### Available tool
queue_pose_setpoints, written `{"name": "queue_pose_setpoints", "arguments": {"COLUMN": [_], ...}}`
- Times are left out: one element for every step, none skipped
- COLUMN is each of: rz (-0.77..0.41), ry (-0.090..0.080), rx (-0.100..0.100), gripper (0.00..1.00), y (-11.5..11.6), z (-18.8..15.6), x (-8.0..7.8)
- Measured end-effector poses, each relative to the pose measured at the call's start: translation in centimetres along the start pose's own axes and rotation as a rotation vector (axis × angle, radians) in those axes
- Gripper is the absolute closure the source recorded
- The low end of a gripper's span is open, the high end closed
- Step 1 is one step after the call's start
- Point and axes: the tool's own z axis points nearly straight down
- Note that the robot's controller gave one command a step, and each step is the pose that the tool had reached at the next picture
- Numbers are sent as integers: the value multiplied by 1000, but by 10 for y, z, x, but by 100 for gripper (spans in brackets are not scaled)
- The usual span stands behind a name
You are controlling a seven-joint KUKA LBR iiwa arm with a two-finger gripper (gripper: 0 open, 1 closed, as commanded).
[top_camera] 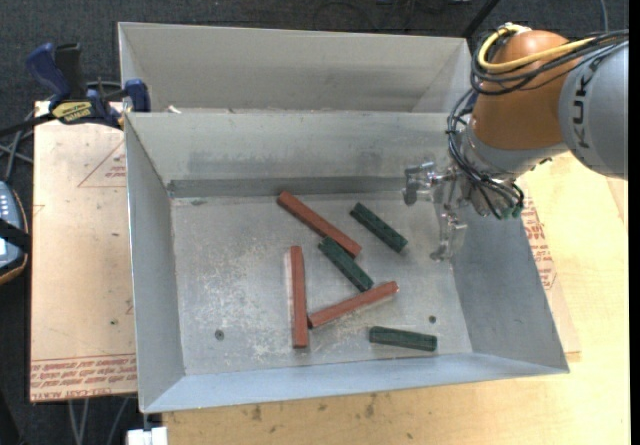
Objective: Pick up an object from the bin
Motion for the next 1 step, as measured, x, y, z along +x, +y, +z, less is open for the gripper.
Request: {"name": "queue_pose_setpoints", "arguments": {"rz": [71], "ry": [-3], "rx": [-1], "gripper": [0], "y": [-26], "z": [16], "x": [-6]}}
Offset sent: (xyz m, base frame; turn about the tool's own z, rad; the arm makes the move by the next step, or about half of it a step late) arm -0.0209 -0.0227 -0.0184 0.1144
